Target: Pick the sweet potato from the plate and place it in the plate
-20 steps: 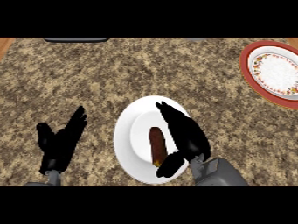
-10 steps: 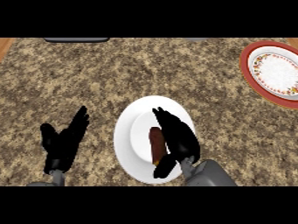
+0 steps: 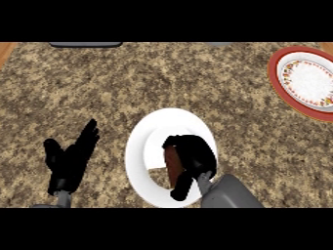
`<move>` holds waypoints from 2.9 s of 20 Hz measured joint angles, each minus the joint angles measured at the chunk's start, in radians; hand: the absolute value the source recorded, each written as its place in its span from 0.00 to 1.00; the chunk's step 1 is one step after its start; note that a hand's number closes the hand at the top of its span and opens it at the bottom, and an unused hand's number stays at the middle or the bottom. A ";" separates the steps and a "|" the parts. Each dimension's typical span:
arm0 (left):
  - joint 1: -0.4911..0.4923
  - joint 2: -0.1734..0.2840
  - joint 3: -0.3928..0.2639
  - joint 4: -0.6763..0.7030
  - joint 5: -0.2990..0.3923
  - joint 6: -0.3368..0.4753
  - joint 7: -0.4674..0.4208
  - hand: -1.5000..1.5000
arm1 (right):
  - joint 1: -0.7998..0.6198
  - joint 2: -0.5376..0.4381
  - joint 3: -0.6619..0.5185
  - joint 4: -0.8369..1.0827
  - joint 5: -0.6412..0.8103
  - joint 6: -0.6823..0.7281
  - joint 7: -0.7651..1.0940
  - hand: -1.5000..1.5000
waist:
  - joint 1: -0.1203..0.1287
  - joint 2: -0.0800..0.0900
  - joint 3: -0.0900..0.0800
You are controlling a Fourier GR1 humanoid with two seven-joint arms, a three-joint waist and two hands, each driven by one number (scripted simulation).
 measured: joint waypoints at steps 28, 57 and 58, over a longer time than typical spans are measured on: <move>-0.049 -0.008 0.002 -0.014 -0.014 -0.051 0.000 0.50 | -0.485 -0.253 -0.635 0.317 0.579 -0.567 0.517 1.00 | 0.078 0.052 -0.005; -0.037 -0.026 -0.004 -0.004 -0.030 -0.030 0.016 0.50 | -0.423 -0.359 -1.262 0.602 1.180 -1.105 0.555 1.00 | 0.057 0.035 0.006; -0.034 -0.023 -0.001 -0.006 -0.027 -0.035 0.012 0.50 | -0.428 -0.372 -1.282 0.620 1.180 -1.122 0.550 1.00 | 0.058 0.034 0.005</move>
